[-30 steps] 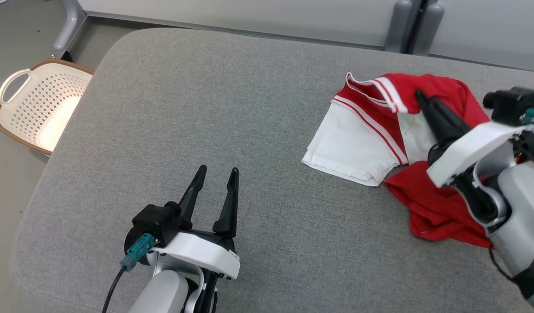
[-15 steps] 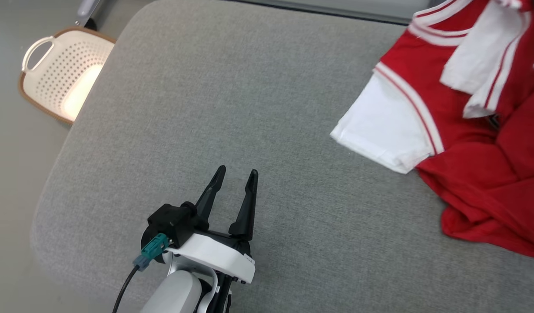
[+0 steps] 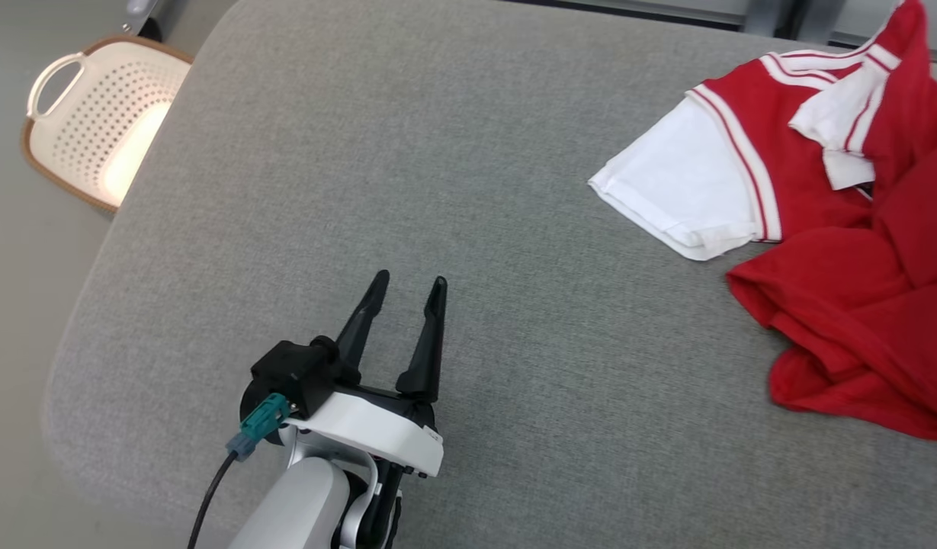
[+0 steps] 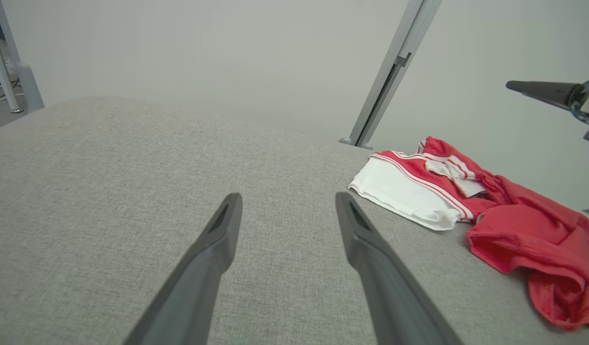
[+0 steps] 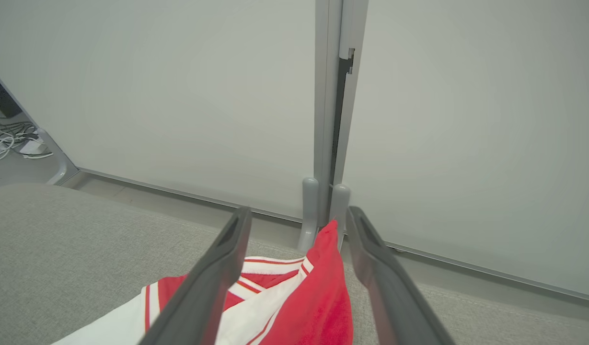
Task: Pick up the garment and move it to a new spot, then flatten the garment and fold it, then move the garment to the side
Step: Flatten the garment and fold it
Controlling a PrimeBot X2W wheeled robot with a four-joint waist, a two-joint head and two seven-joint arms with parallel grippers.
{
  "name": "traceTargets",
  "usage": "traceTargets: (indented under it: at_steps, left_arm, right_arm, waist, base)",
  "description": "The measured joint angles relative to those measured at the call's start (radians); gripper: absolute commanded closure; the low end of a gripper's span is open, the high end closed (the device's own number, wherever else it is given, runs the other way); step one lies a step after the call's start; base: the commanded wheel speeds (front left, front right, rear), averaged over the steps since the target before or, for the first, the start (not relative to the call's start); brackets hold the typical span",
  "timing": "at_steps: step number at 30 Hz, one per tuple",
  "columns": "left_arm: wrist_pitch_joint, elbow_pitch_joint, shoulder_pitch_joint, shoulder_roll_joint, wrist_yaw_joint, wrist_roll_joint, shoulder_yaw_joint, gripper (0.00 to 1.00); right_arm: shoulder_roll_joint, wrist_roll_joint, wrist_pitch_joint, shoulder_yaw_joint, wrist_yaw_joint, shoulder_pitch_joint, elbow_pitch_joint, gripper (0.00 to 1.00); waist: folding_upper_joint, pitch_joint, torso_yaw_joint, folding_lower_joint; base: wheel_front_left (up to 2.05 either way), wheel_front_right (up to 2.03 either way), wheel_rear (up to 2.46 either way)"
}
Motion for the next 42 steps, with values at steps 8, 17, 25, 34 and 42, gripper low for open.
traceTargets:
  at_steps: [8,17,25,34,42]
  left_arm:
    - [0.0,0.003,0.004,0.0,-0.008,0.035,0.064,0.0]
    - [0.0,0.004,0.042,0.001,-0.021,0.065,0.142,0.0]
    - [0.0,0.007,0.091,0.0,-0.034,0.063,0.189,0.0]
    - [0.0,0.02,0.143,0.001,-0.044,0.06,0.217,0.0]
    - [0.0,0.023,0.127,0.001,-0.047,0.056,0.191,0.0]
  right_arm:
    - [0.029,0.029,-0.171,0.102,0.0,0.112,-0.083,0.0]
    - [0.066,0.054,-0.343,0.166,0.0,0.322,-0.225,0.0]
    - [0.141,-0.006,-0.416,0.037,0.0,0.58,-0.36,0.0]
    - [0.241,-0.202,-0.42,-0.117,0.0,0.837,-0.495,0.0]
    - [0.257,-0.335,-0.374,-0.124,0.0,0.844,-0.551,0.0]
  waist:
    - [0.0001,-0.067,-0.079,0.0]
    - [0.0,-0.15,-0.185,0.0]
    - [0.0001,-0.216,-0.249,0.0]
    - [0.0,-0.241,-0.295,0.0]
    - [0.0,-0.222,-0.264,0.0]
  base:
    - [0.0,0.0,0.0]
    - [0.0,0.0,0.0]
    - [0.0,0.0,0.0]
    - [0.0,0.0,0.0]
    - [0.0,0.0,0.0]
